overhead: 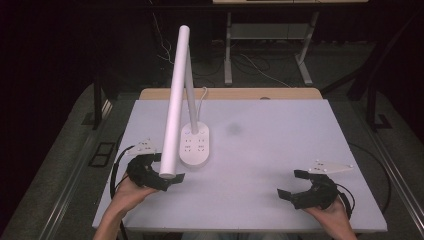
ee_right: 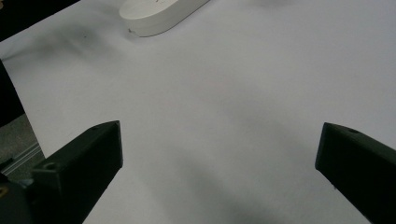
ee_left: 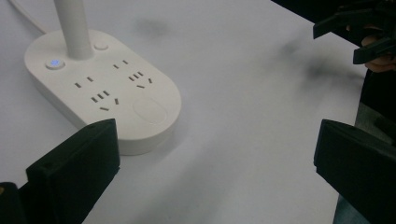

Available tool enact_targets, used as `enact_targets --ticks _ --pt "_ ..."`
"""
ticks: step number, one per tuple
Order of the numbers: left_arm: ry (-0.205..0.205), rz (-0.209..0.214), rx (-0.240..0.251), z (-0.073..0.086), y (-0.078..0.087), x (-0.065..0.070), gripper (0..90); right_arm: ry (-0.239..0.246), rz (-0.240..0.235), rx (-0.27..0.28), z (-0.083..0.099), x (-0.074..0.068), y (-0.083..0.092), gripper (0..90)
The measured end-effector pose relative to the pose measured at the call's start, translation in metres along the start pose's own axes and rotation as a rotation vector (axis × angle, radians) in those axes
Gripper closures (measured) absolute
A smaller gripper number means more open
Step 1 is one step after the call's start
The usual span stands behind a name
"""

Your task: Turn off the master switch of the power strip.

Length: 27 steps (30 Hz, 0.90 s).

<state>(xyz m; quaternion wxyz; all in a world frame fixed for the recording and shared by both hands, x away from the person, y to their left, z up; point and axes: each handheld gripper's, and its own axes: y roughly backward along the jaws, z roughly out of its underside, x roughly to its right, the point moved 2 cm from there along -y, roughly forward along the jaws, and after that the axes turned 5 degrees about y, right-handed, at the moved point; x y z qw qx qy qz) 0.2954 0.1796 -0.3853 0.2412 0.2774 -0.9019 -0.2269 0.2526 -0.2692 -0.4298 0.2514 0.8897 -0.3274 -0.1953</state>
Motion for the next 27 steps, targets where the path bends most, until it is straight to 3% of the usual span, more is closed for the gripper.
enact_targets --ticks 9,27 --pt "-0.012 -0.005 -0.015 -0.01 -0.001 -0.009 0.0 0.003 0.005 0.002 0.0 0.0 0.001 0.3" --pt "0.012 -0.027 -0.046 -0.026 -0.01 -0.032 0.0 0.004 0.004 0.005 0.001 0.002 0.003 0.3"
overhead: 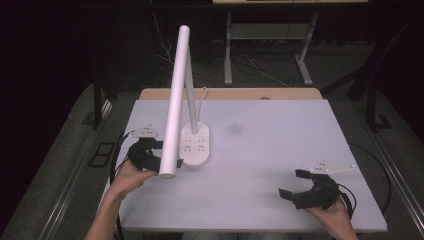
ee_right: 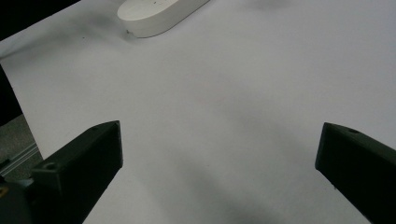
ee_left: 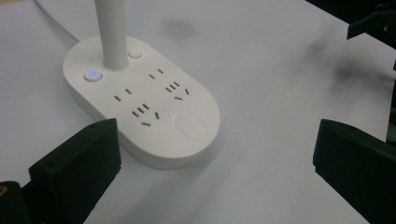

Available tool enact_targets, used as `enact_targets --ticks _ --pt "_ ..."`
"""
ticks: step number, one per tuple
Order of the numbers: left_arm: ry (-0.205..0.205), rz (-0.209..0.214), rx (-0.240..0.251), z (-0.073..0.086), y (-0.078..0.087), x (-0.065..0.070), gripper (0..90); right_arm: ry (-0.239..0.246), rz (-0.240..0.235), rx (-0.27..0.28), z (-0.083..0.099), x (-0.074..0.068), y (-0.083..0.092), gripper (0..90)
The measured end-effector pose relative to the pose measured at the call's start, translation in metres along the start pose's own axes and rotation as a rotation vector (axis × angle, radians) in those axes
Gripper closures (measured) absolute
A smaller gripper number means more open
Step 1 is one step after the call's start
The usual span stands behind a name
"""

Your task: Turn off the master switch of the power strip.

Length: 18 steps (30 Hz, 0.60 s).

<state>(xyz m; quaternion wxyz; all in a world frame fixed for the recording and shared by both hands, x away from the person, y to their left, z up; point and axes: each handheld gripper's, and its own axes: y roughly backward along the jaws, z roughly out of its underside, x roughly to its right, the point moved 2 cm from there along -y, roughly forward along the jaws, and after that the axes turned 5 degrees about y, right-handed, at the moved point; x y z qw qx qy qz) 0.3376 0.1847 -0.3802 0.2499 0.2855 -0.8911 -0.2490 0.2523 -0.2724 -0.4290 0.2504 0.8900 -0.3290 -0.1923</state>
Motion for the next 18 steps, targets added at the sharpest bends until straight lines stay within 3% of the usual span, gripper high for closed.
enact_targets --ticks 18 --pt "0.0 -0.028 -0.004 -0.024 -0.001 -0.018 0.0 -0.001 -0.005 0.002 0.0 0.0 0.0 0.3"
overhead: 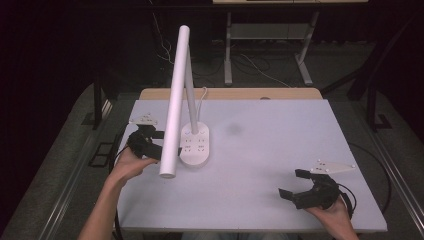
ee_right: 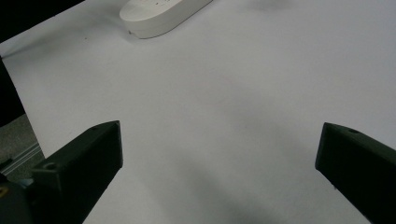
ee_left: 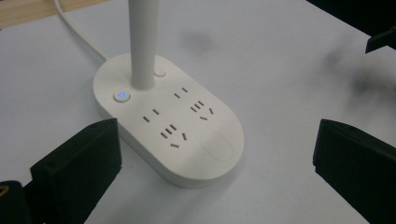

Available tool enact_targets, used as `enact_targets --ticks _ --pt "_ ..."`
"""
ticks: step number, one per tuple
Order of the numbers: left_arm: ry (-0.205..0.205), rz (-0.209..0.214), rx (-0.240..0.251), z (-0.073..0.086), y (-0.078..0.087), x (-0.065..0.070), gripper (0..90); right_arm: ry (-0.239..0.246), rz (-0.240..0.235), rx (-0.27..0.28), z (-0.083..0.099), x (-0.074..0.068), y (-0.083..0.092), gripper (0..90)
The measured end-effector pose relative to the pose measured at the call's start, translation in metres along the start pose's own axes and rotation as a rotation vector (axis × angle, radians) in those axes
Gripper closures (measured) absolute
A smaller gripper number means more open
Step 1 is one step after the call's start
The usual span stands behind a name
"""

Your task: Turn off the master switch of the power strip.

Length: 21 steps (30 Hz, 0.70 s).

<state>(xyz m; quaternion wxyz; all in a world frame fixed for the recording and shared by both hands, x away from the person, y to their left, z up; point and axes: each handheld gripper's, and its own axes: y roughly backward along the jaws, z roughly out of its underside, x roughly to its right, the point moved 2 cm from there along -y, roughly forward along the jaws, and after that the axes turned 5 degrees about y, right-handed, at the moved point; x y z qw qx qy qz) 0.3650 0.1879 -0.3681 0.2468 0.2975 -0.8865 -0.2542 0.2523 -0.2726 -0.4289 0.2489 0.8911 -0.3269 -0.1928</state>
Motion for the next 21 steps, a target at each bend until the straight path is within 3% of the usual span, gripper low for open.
enact_targets --ticks 16,21 --pt "-0.017 -0.021 -0.019 -0.023 -0.007 -0.014 0.3 -0.015 -0.005 0.016 0.001 0.002 0.002 0.3" --pt "0.008 -0.036 -0.014 -0.026 -0.008 -0.022 1.3 -0.021 -0.005 0.016 0.001 0.003 0.002 0.3"
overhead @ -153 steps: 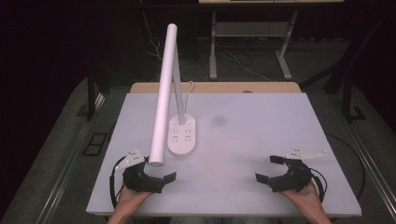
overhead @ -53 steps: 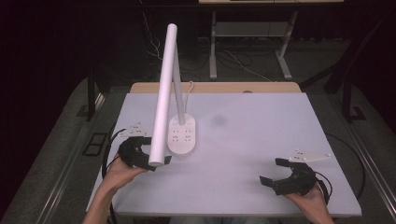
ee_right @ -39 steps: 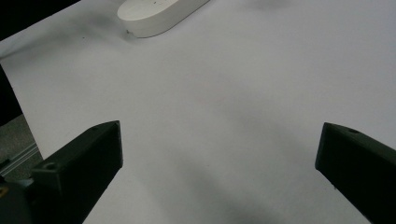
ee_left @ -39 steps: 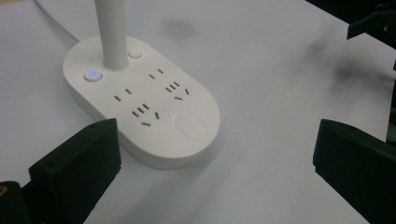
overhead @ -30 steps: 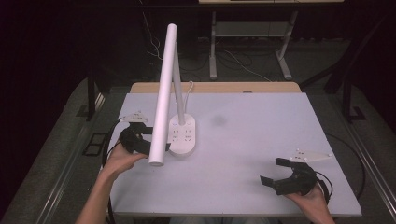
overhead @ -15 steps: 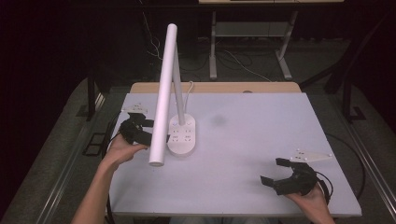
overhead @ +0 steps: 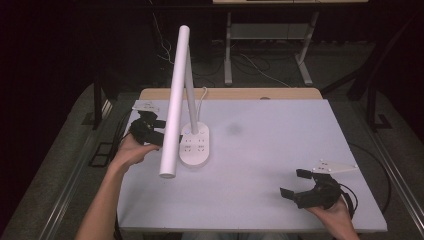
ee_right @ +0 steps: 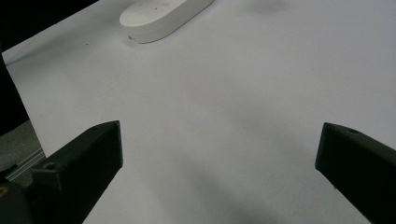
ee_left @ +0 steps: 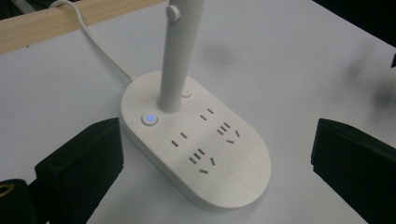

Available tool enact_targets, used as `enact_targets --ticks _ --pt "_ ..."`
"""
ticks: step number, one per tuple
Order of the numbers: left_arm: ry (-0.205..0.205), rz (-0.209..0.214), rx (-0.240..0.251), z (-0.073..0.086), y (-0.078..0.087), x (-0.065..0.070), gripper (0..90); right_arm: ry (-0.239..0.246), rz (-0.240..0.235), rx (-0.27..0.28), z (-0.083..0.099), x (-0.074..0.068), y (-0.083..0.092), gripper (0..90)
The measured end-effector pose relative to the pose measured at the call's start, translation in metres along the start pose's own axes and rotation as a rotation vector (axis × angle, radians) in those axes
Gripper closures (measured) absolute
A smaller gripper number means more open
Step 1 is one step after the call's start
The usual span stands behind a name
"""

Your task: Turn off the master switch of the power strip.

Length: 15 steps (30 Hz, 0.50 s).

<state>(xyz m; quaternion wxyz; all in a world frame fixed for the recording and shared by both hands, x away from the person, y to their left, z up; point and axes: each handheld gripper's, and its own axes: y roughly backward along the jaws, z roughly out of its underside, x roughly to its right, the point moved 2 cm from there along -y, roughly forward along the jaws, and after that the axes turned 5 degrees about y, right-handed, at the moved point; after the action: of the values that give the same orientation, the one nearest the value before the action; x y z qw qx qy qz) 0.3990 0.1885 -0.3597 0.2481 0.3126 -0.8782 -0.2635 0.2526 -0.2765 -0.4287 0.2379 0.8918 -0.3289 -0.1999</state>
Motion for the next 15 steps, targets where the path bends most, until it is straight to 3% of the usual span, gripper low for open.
enact_targets --ticks 10,15 --pt "0.026 -0.029 0.02 -0.008 -0.006 -0.013 5.4 -0.018 0.0 0.016 0.001 0.003 0.003 0.3" --pt "0.041 -0.044 0.043 -0.008 -0.01 -0.019 12.5 -0.015 0.0 0.013 0.001 0.003 0.002 0.3"
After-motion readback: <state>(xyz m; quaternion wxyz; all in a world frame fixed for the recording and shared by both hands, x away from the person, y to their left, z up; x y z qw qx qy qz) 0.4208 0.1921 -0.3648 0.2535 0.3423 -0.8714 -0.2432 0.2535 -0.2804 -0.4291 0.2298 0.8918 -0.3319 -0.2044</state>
